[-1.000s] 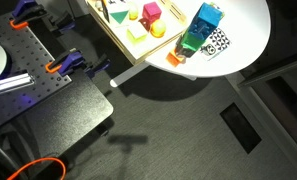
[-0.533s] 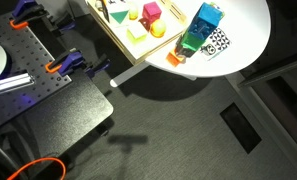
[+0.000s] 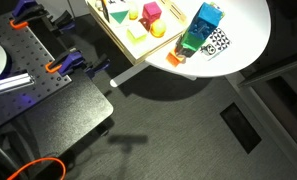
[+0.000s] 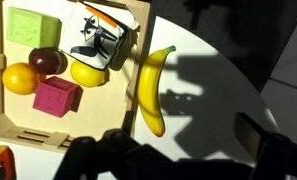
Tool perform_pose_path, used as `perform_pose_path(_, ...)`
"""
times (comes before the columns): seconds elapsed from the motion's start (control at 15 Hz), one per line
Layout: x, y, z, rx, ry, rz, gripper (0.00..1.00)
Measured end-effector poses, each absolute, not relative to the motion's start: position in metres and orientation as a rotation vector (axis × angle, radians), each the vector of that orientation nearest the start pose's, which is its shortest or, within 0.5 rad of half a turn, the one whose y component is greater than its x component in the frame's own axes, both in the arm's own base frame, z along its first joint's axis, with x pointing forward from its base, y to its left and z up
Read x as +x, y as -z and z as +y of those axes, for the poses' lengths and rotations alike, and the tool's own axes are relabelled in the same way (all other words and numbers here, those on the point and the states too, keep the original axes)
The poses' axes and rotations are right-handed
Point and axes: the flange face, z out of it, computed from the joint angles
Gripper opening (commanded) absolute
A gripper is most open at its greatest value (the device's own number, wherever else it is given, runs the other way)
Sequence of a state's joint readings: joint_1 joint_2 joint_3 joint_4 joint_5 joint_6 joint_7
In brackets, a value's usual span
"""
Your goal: Put the banana on the tray
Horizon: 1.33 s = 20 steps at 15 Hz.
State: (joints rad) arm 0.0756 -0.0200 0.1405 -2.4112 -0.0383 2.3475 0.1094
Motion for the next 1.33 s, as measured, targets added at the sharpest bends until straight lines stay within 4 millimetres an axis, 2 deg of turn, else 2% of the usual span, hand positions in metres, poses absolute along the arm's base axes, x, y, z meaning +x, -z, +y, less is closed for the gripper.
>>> perform_pose_path(0.73,0.492,-0.217,0.079,-3.175,-0.048,-0.217,1.00)
perform_pose_path(1.0,0.503,-0.195,0.080,-3.170,-0.060,-0.212,1.00)
perform_pose_path(1.33,0.521,-0.180,0.087,-3.166,-0.062,-0.222,1.00)
